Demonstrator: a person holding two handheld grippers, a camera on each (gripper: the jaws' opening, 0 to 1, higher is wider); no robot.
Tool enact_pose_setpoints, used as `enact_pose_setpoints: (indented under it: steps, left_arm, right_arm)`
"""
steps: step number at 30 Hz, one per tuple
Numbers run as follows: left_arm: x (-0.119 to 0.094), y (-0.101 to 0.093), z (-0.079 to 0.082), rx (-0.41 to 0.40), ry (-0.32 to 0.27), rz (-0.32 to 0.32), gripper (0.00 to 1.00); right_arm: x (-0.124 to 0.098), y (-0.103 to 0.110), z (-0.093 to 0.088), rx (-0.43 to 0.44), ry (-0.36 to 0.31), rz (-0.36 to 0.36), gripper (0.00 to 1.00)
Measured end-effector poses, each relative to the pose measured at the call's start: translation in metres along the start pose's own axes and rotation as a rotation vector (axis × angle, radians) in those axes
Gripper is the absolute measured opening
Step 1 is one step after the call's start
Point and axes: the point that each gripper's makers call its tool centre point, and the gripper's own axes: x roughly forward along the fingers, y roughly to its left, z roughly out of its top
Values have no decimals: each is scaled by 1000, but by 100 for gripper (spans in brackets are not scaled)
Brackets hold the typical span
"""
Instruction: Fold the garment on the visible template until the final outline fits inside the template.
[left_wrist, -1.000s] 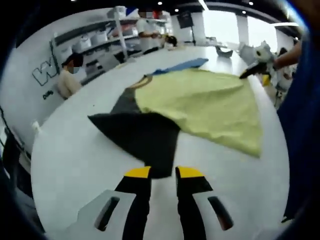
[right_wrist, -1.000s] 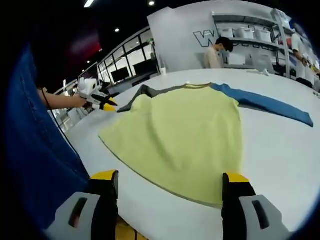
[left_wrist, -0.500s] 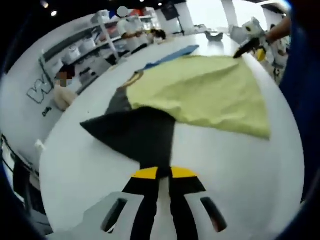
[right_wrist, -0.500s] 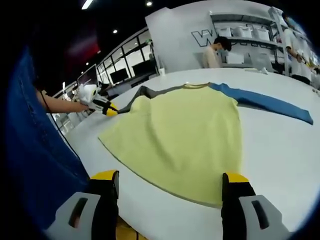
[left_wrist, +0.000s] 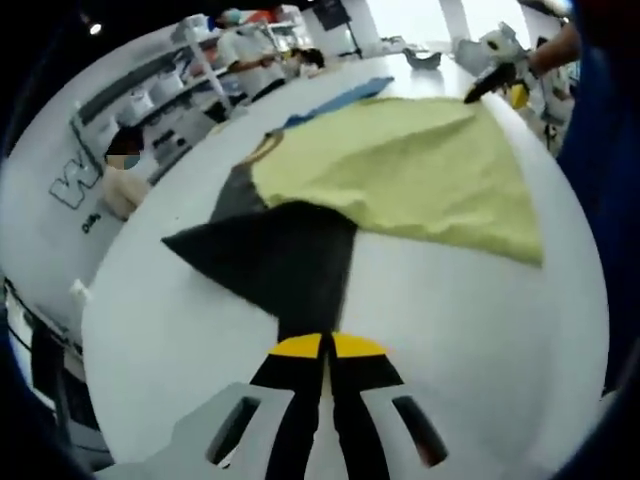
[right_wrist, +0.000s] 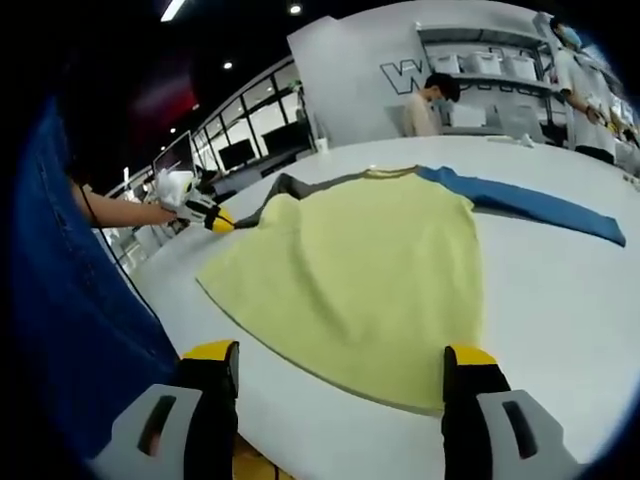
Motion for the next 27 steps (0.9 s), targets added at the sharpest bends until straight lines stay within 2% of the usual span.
enact_pose_setpoints:
  steps: [2,6,12,18,20,21,22,24,25,26,27]
  left_arm:
    - [-5,8,5,-38,-23,14,0]
    - [-16,24,12,-50,-31,24,0]
    - [-30,50,14,-50,-9,-11,0]
    - [-38,77,7,-30,24,-17,0]
    - [-50,87,5,-26,57,-31,0]
    - [-52,91,-2,-29,77,-45,0]
    - [-61,91,-11,-40,128,-90,0]
    - [-64,92,-14,-52,146,-107,0]
    - [-70,90,-17,-73,172,-137,0]
    - [-72,97,-28,-92,200,-164,0]
    - [-73,97,-30,-97,207,-173,0]
  right_arm:
    - [0,1,1,2,-2,-2,85]
    - [0,1,0,1,-2,-2,85]
    - [0,-1,0,0,3,0,85]
    - [0,-3,-1,3,1,-1,84]
    - [0,-4,-1,3,-5,-2,84]
    - [0,-4,-1,5,-6,-2,84]
    - [0,-5,-2,7,-8,-3,84]
    - [0,-6,-2,7,-7,-4,84]
    - [0,-5,-2,6,-8,-5,84]
    - [0,-4,-1,6,-9,-5,84]
    - [0,-5,-1,7,-9,-5,84]
